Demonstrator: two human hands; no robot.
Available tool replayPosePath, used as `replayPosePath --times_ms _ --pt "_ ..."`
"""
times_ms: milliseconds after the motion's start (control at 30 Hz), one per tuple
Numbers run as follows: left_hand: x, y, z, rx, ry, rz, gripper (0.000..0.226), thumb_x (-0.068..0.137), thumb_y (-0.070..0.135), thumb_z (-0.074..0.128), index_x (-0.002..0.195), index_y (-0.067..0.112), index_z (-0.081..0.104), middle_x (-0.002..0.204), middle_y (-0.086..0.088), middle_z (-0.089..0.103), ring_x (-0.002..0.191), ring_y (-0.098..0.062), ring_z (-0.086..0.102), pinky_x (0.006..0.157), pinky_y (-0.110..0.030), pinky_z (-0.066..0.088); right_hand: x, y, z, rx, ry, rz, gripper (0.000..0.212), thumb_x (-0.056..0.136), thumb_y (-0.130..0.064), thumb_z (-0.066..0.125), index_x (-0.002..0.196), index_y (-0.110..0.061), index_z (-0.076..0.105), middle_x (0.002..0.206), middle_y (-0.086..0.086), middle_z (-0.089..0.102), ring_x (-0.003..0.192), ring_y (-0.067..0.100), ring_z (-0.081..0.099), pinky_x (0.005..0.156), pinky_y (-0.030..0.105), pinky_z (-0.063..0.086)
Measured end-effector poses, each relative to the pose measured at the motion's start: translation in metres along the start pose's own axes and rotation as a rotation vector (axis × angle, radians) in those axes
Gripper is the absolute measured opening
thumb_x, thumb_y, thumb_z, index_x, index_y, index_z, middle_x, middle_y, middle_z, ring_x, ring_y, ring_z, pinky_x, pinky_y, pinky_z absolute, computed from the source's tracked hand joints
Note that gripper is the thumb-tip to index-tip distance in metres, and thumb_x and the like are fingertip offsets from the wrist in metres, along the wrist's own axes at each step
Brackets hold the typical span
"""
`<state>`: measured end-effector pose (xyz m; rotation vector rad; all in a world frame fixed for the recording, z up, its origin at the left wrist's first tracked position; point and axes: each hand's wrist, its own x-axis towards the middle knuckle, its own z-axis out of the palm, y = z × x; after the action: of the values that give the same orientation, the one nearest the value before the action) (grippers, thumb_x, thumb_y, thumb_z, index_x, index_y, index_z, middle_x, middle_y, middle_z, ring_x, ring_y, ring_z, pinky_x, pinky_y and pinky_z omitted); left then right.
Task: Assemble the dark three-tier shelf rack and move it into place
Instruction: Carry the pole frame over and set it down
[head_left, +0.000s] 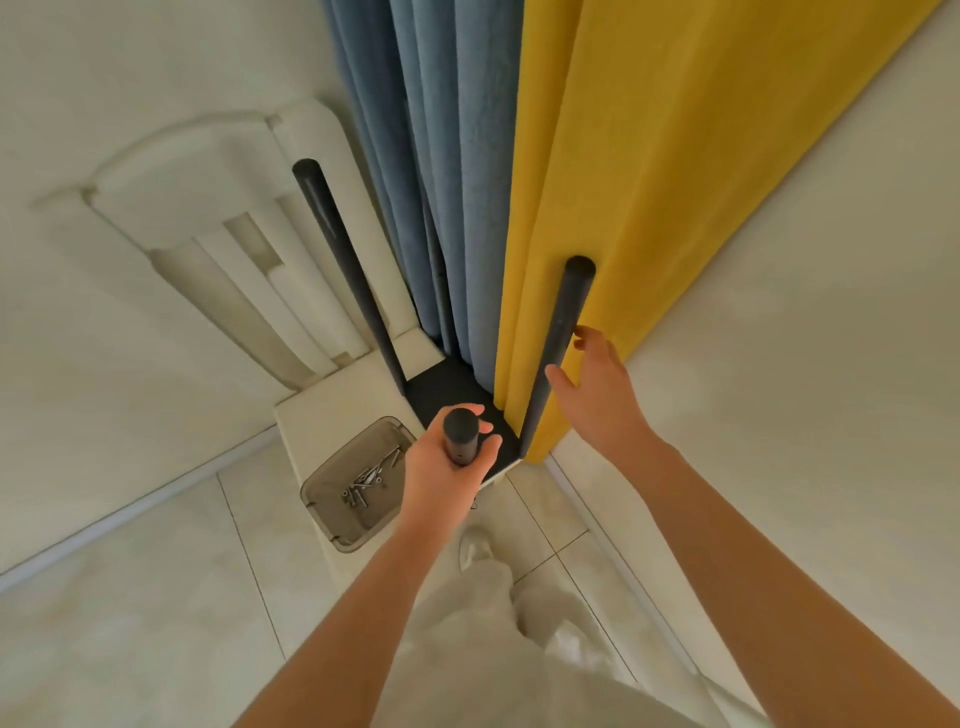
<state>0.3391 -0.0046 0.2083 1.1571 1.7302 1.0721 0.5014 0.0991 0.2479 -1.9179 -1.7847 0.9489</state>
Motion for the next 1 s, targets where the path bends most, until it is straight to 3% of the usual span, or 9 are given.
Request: replayPosePath --times_ms 200,267,367,433,533,733,833,1000 --pt "0.007 0.006 0.012 -0.173 -0.048 -0.114 0.004 0.089 0.034 0.072 0.088 0.035 0.068 0.087 0.013 0.072 0.087 -0.012 0.071 0.080 -0.025 0.058 0.022 0.003 0.006 0.075 -0.062 0.044 0.040 0.095 -0.029 0.063 0.124 -0.004 0.050 0.111 0.013 0.061 0.103 0.028 0.060 0.081 0.034 0.049" --pt "0.007 0.009 0.016 -0.190 -0.029 -0.140 0.020 0.081 0.052 0.067 0.084 0.032 0.066 0.079 0.006 0.071 0.079 -0.010 0.070 0.073 -0.020 0.057 0.027 0.007 0.003 0.113 -0.079 0.055 0.040 0.094 -0.031 0.064 0.121 -0.004 0.052 0.107 0.013 0.063 0.100 0.028 0.061 0.085 0.038 0.051" --pt "0.011 0.008 0.022 -0.163 0.036 -0.207 0.038 0.076 0.061 0.065 0.077 0.023 0.061 0.070 -0.002 0.067 0.067 -0.016 0.065 0.063 -0.019 0.053 0.034 0.014 -0.003 0.202 -0.096 0.036 0.033 0.092 -0.028 0.067 0.114 -0.005 0.057 0.102 0.014 0.067 0.098 0.028 0.064 0.089 0.044 0.053" --pt "0.012 0.012 0.025 -0.165 0.063 -0.240 0.038 0.082 0.054 0.070 0.078 0.017 0.061 0.069 -0.003 0.066 0.065 -0.014 0.064 0.061 -0.017 0.051 0.036 0.018 -0.007 0.266 -0.068 -0.025 0.018 0.091 -0.017 0.069 0.104 -0.006 0.062 0.095 0.014 0.068 0.093 0.028 0.066 0.088 0.045 0.055" --pt "0.018 0.021 0.028 -0.192 0.113 -0.281 0.025 0.091 0.033 0.072 0.083 0.011 0.062 0.067 0.002 0.065 0.064 -0.002 0.066 0.060 -0.011 0.049 0.036 0.021 -0.008 0.378 -0.077 -0.101 0.012 0.089 -0.004 0.069 0.099 -0.010 0.063 0.093 0.005 0.069 0.094 0.019 0.067 0.090 0.032 0.054" --pt "0.033 0.041 0.018 -0.241 0.329 -0.271 0.016 0.092 0.030 0.071 0.084 0.021 0.060 0.071 -0.001 0.058 0.063 -0.005 0.055 0.062 -0.014 0.049 0.044 0.012 -0.004 0.396 -0.125 -0.215 0.018 0.090 -0.010 0.070 0.105 -0.008 0.063 0.090 -0.007 0.066 0.090 0.001 0.065 0.080 0.009 0.049" --pt "0.043 0.050 0.009 -0.238 0.362 -0.262 0.016 0.093 0.031 0.070 0.086 0.021 0.059 0.070 0.000 0.055 0.059 -0.002 0.051 0.057 -0.013 0.048 0.045 0.002 -0.003 0.381 -0.130 -0.265 0.023 0.092 -0.013 0.068 0.113 -0.006 0.061 0.093 -0.001 0.065 0.087 -0.009 0.061 0.078 0.008 0.047" --pt "0.048 0.061 -0.007 -0.282 0.446 -0.200 0.014 0.094 0.030 0.069 0.087 0.023 0.058 0.060 0.014 0.056 0.059 0.001 0.056 0.059 -0.012 0.051 0.039 -0.020 -0.009 0.406 -0.170 -0.302 0.019 0.093 -0.018 0.067 0.111 -0.015 0.060 0.095 0.004 0.067 0.088 0.002 0.063 0.078 0.015 0.049"
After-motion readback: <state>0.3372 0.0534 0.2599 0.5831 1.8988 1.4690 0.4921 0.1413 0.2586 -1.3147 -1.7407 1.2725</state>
